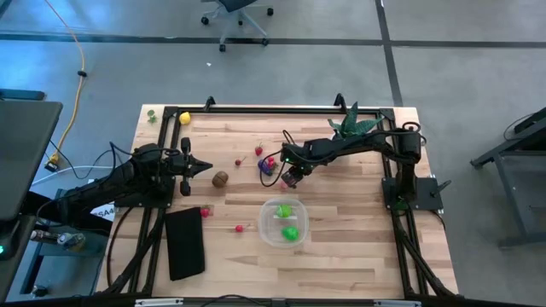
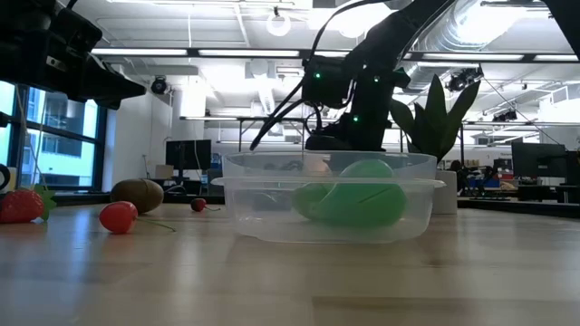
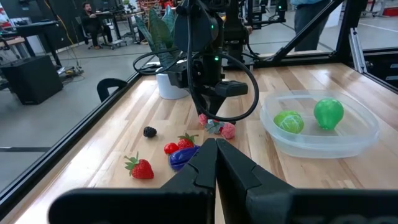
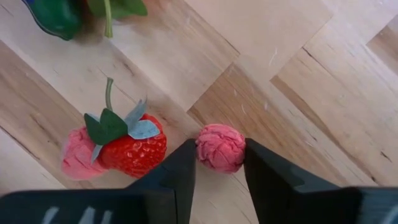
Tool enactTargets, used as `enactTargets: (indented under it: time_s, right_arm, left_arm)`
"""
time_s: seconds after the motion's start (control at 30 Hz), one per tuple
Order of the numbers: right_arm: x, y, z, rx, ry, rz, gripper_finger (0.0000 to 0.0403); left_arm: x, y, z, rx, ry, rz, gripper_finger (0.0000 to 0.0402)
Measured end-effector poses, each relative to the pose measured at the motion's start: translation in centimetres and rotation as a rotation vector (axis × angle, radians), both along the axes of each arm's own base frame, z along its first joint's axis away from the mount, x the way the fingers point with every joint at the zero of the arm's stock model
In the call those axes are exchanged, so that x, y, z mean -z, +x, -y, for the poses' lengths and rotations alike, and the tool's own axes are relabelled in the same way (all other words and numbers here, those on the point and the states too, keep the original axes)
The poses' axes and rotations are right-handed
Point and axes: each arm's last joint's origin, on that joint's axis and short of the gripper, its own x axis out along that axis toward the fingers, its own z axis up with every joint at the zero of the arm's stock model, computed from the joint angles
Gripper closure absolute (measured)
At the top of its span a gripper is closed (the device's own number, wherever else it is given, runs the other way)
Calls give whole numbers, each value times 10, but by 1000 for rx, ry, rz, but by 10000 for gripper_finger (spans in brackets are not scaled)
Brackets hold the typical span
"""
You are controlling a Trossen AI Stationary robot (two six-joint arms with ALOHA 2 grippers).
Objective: Pick and placing Produce into tupperware
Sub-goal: Put the pink peach into the transparent container
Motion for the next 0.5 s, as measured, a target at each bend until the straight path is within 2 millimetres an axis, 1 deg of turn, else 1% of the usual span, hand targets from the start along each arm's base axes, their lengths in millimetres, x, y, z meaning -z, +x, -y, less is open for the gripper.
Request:
enactTargets:
  time_s: [0.17, 0.33, 0.5]
  right_arm:
    - [0, 0, 0, -2, 0, -1, 306]
    - [-3, -1, 0, -5, -2, 2, 311]
    - [-20, -3, -7, -31, -25, 46, 311]
  left_arm:
    - [0, 0, 0, 0, 0, 0, 401]
    - [0, 0, 0, 0, 0, 0, 401]
    - [0, 0, 0, 0, 0, 0, 401]
